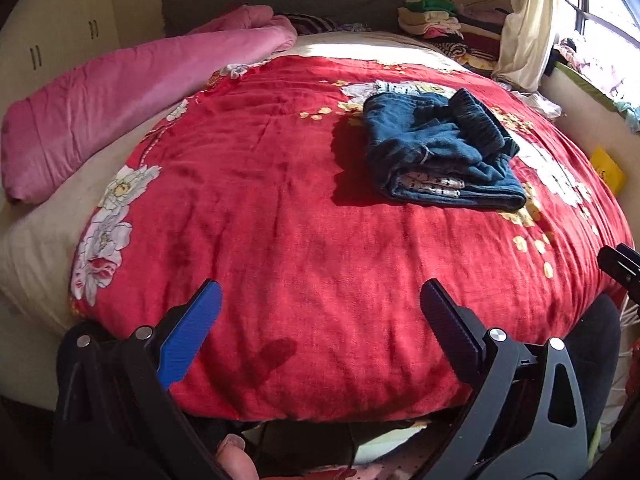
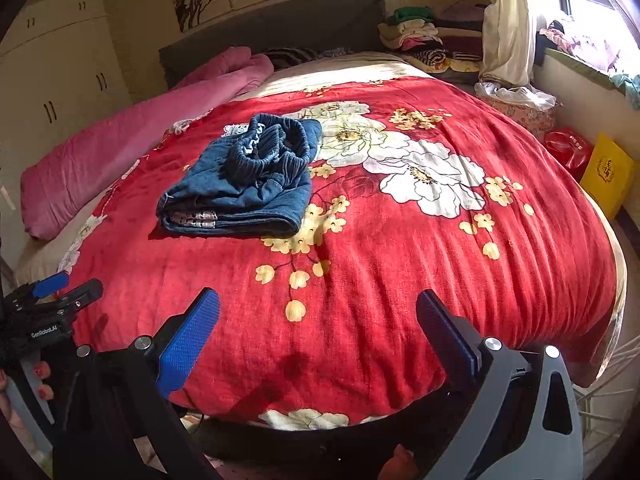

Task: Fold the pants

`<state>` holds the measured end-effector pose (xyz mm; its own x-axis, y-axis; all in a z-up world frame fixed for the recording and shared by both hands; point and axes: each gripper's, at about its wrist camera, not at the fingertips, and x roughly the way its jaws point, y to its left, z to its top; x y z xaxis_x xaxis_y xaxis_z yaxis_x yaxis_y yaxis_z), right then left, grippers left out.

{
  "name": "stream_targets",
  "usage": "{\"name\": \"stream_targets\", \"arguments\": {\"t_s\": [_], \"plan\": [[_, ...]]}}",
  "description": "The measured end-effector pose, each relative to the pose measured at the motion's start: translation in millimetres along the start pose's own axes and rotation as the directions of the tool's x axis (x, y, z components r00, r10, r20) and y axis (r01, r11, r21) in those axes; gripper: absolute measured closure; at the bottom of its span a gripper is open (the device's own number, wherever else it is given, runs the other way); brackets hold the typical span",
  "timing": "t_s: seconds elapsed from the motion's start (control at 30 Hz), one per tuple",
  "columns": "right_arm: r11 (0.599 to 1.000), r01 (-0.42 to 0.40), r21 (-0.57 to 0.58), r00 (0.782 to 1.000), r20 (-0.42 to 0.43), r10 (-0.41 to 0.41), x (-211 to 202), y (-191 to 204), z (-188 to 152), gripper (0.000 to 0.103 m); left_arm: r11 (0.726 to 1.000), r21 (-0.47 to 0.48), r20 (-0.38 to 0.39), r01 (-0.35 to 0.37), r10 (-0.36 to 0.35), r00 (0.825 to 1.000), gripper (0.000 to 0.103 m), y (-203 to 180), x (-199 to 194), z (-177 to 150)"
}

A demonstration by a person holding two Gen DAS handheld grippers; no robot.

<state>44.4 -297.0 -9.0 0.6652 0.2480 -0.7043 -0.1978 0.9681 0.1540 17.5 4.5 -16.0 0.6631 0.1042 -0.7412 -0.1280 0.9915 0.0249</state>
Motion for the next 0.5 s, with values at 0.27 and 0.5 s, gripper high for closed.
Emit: {"name": "stream_targets", "arguments": {"t_s": [0.27, 0.5], "plan": [[0.993, 0.114, 0.032, 0.993, -0.02, -0.113, 31, -56, 31, 0.005, 0.991, -0.115, 0.016, 0.068, -0.066, 0.998, 0.01, 52, 23, 36], [0.929, 0.347, 0.13, 0.937, -0.084, -0.338, 102, -178, 112, 0.005, 0.985, -0.098, -0.126, -0.141, 0.129, 0.984, 0.01, 123, 132, 119]]}}
